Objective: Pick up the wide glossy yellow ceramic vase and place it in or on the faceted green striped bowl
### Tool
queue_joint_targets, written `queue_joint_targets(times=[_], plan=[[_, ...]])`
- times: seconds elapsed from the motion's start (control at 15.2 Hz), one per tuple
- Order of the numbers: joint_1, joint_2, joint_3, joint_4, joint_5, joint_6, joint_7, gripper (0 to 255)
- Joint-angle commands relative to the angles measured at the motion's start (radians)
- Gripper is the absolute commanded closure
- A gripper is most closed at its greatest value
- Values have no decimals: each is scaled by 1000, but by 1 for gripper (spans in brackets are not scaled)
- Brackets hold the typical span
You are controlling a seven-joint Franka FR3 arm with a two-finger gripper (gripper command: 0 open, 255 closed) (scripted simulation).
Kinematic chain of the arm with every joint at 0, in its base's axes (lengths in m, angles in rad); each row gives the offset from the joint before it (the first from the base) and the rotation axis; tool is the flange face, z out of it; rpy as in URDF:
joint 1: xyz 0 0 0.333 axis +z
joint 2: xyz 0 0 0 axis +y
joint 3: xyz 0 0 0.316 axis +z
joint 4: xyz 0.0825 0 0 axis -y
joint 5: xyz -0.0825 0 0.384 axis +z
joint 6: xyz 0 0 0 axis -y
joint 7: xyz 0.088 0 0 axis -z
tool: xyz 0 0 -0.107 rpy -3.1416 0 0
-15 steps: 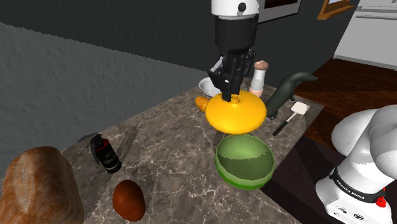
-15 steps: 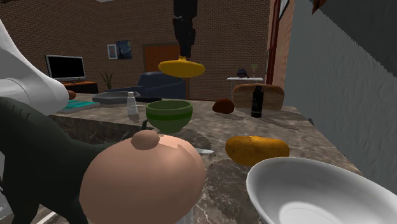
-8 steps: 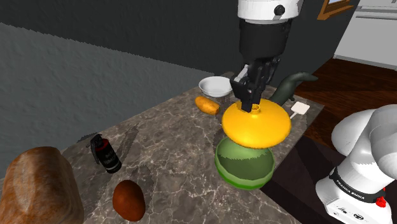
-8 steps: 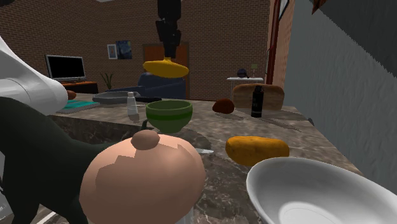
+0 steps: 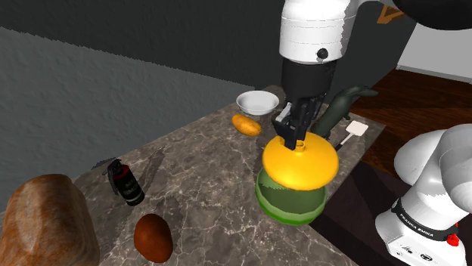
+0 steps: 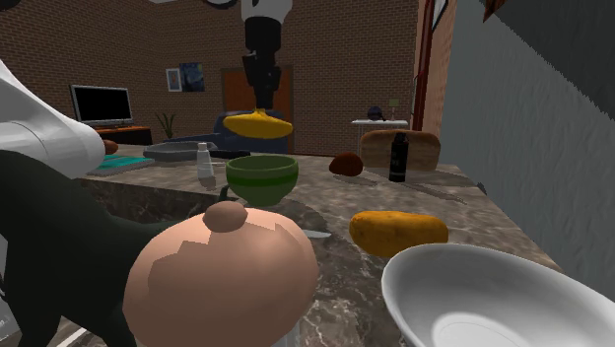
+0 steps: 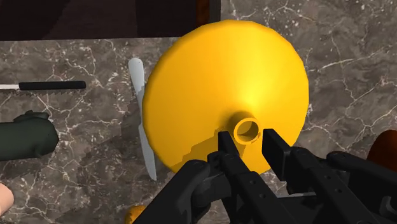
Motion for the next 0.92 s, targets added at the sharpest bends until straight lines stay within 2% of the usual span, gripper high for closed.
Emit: queue_joint_targets(times=[0.0,0.59,0.86], plan=[[3,-6,3,-31,4,26,-1,255],[11,-9,23,-150,19,143,-2,255],[10,-9,23,-150,19,143,-2,255]])
